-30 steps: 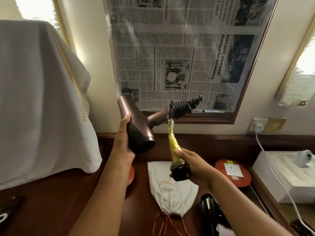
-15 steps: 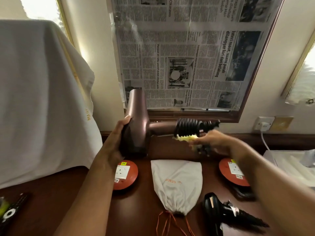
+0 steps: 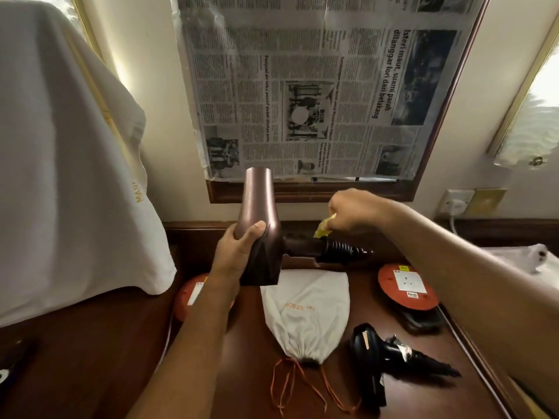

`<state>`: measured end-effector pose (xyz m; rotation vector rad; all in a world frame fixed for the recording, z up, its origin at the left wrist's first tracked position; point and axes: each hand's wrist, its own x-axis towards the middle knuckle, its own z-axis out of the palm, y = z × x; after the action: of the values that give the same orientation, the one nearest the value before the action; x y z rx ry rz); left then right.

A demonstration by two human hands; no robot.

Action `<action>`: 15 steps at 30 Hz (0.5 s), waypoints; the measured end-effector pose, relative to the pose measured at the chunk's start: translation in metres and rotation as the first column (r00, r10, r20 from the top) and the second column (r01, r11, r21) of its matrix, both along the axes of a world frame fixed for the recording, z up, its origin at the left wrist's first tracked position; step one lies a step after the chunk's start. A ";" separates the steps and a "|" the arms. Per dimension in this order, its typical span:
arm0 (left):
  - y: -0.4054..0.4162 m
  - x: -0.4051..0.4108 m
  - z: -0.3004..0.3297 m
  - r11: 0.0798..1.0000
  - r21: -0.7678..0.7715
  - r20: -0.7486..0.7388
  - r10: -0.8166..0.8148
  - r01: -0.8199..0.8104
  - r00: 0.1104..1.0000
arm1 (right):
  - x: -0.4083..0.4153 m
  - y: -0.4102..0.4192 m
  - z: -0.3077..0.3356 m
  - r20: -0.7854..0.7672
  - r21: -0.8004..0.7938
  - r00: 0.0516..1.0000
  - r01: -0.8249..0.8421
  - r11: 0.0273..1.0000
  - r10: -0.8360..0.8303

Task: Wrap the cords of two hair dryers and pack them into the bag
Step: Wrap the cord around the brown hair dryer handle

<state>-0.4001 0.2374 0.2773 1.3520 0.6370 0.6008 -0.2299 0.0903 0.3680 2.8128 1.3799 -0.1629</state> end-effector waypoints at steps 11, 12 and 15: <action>-0.009 -0.026 -0.113 0.994 0.039 -0.205 0.104 -0.098 0.973 | -0.030 0.009 -0.151 -0.470 0.299 0.824 0.487 0.821 -0.318; -0.009 -0.032 -0.123 0.995 0.017 -0.222 0.098 -0.097 0.970 | -0.038 0.011 -0.162 -0.515 0.323 0.798 0.519 0.791 -0.313; -0.014 -0.056 -0.152 0.984 -0.107 -0.269 0.112 -0.145 0.957 | -0.060 0.016 -0.200 -0.610 0.367 0.746 0.566 0.738 -0.269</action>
<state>-0.4557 0.2237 0.1250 1.2882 0.9690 0.4801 -0.2898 0.1062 0.1681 3.7574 0.8352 -0.7039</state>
